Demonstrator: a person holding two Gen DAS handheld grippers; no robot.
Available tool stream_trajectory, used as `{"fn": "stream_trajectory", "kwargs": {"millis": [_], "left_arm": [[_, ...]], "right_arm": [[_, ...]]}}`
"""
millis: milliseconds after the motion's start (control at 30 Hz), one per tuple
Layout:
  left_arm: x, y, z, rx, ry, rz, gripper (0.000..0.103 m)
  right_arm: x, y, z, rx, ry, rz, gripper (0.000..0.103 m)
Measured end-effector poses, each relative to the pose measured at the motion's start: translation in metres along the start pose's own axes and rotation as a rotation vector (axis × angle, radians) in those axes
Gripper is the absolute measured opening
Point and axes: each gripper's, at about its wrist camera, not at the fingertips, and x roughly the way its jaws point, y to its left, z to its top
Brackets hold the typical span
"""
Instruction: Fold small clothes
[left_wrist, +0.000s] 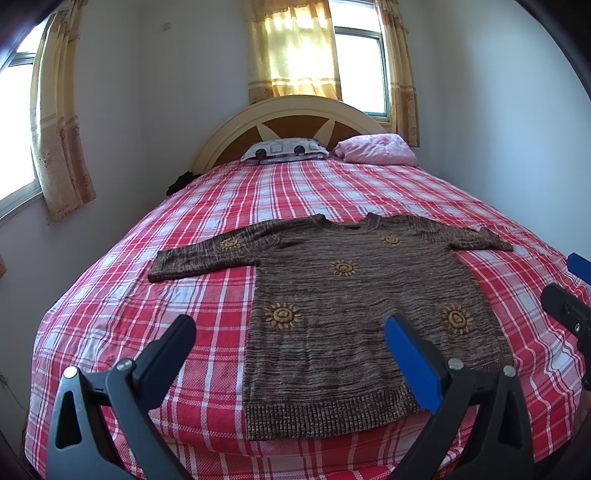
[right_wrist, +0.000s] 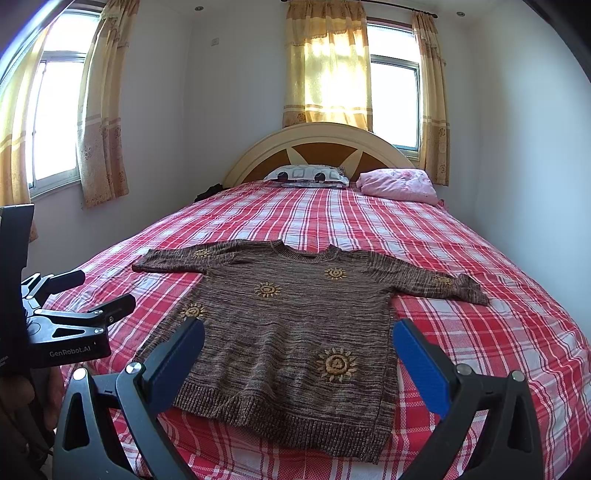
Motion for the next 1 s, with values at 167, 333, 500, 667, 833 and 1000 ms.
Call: {"fn": "stream_trajectory", "kwargs": {"millis": [167, 333, 500, 667, 833, 1000], "left_arm": [[0.002, 0.002, -0.001, -0.004, 0.002, 0.001, 0.103], [0.004, 0.004, -0.003, -0.006, 0.007, 0.0, 0.103], [0.006, 0.003, -0.004, -0.005, 0.013, 0.001, 0.103], [0.011, 0.001, -0.006, -0.003, 0.022, 0.006, 0.103], [0.024, 0.004, -0.009, -0.007, 0.032, 0.007, 0.103], [0.051, 0.01, -0.008, -0.022, 0.066, 0.012, 0.103]], "right_arm": [[0.001, -0.001, -0.001, -0.001, 0.004, 0.002, 0.102], [0.004, -0.002, -0.003, -0.001, 0.016, 0.013, 0.102], [0.008, -0.002, -0.004, -0.003, 0.029, 0.011, 0.102], [0.014, -0.007, -0.006, 0.008, 0.037, 0.027, 0.102], [0.028, -0.022, -0.011, 0.046, 0.07, 0.045, 0.102], [0.047, -0.051, -0.01, 0.097, 0.093, 0.027, 0.102]]}}
